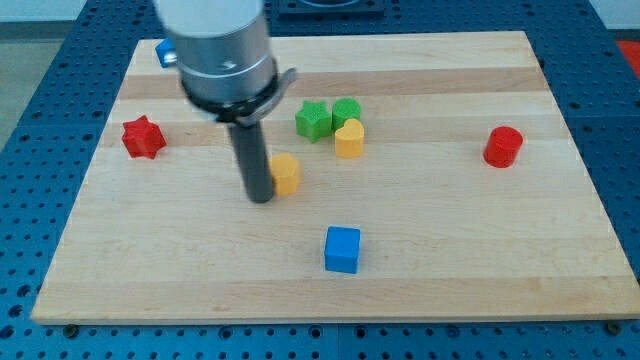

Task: Move yellow hexagon into green star

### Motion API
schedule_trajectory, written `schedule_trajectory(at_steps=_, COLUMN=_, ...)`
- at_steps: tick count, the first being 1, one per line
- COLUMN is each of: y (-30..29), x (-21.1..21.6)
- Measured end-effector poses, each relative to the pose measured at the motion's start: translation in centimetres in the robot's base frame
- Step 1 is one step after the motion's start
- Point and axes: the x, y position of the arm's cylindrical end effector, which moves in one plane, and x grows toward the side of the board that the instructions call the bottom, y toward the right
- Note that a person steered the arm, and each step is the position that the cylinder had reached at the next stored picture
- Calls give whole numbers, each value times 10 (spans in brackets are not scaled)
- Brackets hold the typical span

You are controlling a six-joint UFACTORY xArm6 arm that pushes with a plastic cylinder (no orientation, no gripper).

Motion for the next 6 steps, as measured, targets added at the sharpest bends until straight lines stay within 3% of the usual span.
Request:
schedule_trajectory(at_steps=1, y=6, x=1)
schedule_trajectory(at_steps=2, y=15, x=29)
schedule_trajectory(at_steps=3, y=35, x=18)
schedule_trajectory(at_steps=6, y=23, x=-26)
